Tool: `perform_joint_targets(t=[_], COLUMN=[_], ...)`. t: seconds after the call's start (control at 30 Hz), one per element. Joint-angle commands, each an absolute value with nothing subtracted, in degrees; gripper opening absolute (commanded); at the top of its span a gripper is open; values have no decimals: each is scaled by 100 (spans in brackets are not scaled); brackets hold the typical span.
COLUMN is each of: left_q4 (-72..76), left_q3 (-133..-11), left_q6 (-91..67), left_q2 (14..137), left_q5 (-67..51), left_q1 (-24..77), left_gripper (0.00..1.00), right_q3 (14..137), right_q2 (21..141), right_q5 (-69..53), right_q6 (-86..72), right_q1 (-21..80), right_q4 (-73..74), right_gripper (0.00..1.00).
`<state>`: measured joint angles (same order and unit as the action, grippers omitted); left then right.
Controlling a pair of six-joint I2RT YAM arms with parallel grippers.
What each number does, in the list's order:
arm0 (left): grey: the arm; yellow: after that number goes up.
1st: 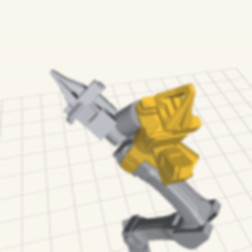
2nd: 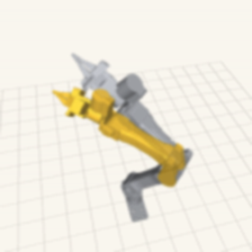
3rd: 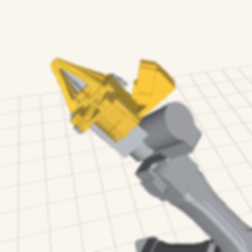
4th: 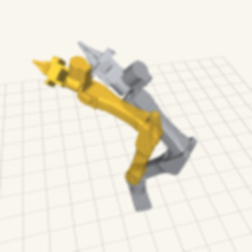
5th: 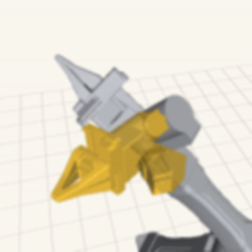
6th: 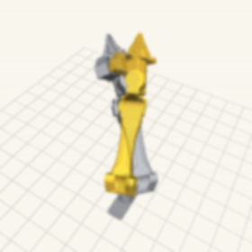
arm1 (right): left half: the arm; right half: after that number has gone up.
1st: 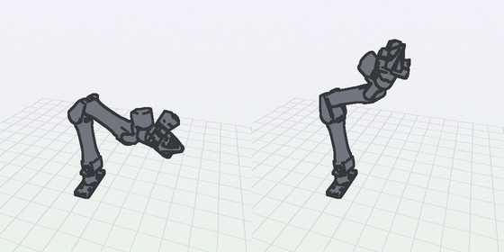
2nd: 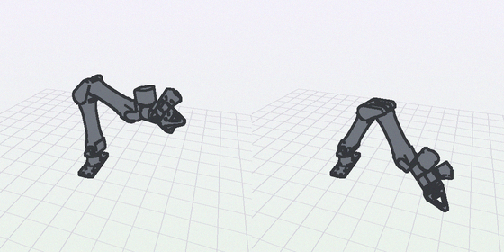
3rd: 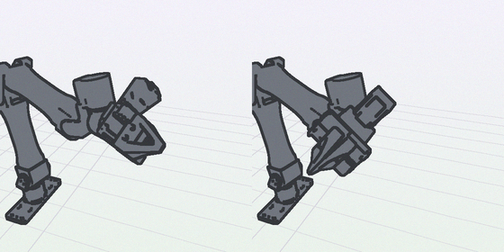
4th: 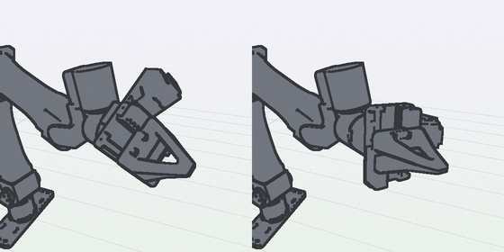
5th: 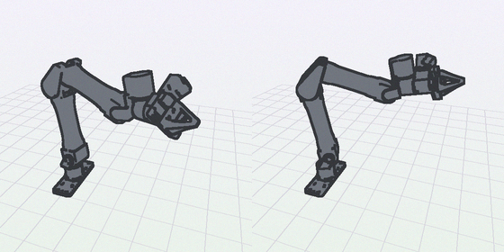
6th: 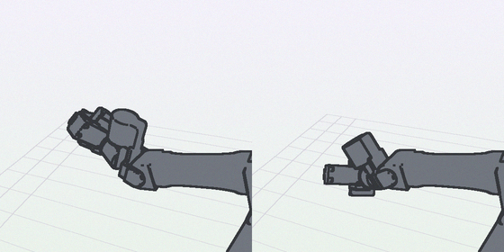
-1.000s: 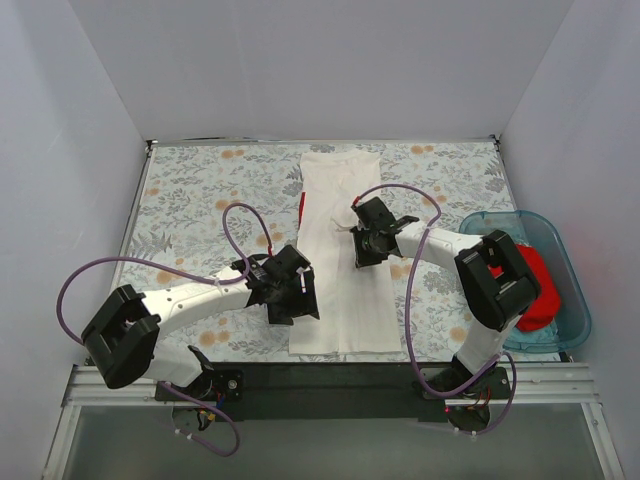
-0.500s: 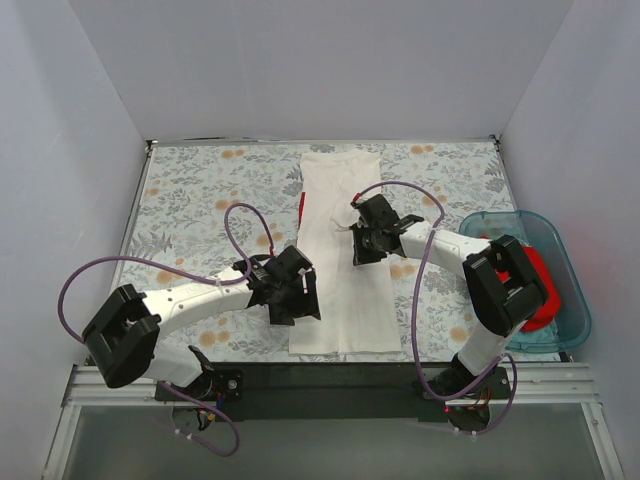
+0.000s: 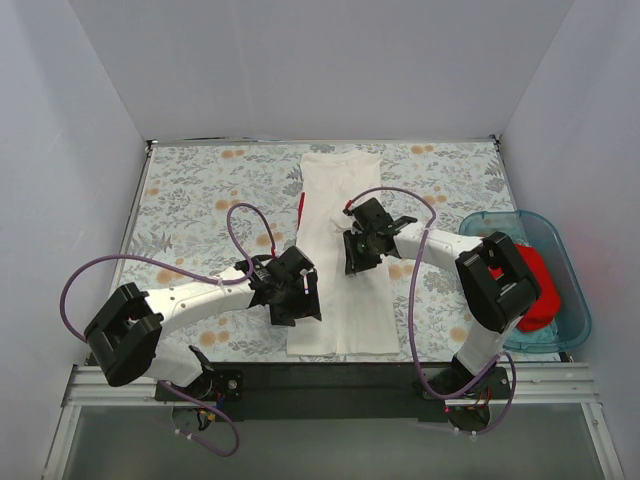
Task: Fold and stack the t-shirts
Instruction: Fold the tshirt
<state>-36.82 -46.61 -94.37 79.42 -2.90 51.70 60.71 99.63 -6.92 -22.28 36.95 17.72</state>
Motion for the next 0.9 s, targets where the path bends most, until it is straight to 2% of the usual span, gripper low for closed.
perform_joint_targets(t=[0.0,0.23,0.53,0.87], left_q4=[-3674,-3718,-3928,-5080], left_q3=[-4843,-4860,-4974,-5010], left_q6=[-9483,-9492,-9519,-9607], left_q2=[7919,7875,7779,7383], left_q5=[-185,-141,-70,492], left_q1=[5212,5221,5221,5221], left_gripper=[67,66,67,66], right_q3=[6319,5626,4737,4290], right_q2=[9660,8694,8175,7067], right_q5=[-625,-509,-730,-474], right_q6=[-2110,-2223,-2654,-2795], right_q1=[3770,3884,4201,4166], right_q4=[2073,2619,2610,3823], right_gripper=[31,33,33,47])
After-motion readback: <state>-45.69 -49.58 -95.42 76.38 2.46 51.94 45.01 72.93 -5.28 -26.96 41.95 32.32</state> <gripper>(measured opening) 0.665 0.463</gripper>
